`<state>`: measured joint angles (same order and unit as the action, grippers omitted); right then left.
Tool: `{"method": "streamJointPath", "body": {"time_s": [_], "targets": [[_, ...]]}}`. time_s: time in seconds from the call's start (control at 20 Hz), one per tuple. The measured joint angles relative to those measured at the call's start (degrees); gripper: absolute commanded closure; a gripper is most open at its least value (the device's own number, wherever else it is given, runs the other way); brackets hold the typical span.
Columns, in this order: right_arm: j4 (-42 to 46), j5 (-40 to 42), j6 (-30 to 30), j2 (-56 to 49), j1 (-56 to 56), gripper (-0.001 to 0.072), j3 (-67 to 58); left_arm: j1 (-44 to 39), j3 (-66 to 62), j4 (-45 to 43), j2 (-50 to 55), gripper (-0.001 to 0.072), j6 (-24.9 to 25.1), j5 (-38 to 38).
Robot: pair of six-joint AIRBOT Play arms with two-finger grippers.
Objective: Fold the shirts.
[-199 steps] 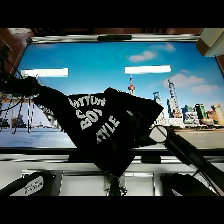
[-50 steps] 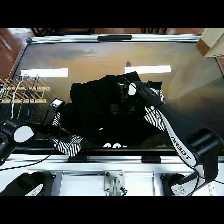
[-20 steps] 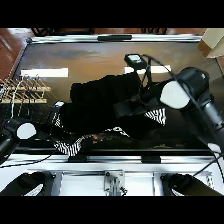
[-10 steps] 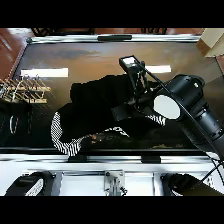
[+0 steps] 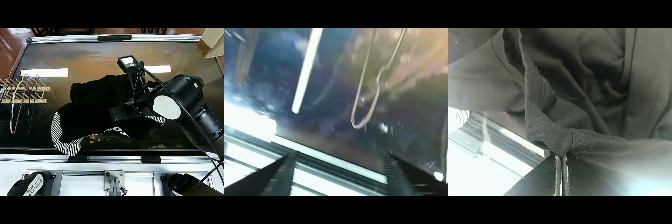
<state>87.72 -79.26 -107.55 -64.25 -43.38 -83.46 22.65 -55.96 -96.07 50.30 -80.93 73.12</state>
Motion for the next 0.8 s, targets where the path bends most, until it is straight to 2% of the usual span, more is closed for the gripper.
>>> {"method": "streamJointPath", "body": {"time_s": [0.2,0.4,0.5,0.8], "targets": [[0.20,-0.31,-0.02,0.00,0.00,0.0651,0.00,0.39,4.98,1.05,4.22,0.0051,1.27,-6.03],[1.36,-0.33,-0.31,0.00,0.00,0.0650,0.00,0.35,6.49,1.38,10.34,0.0060,2.23,-8.79],[1.88,-0.33,-0.72,0.00,0.00,0.0650,0.00,0.26,6.75,1.53,13.31,0.0123,2.56,-10.05],[2.51,-0.35,-1.70,0.00,0.00,0.0650,0.00,0.22,7.02,1.09,18.91,0.0121,3.17,-13.99]]}}
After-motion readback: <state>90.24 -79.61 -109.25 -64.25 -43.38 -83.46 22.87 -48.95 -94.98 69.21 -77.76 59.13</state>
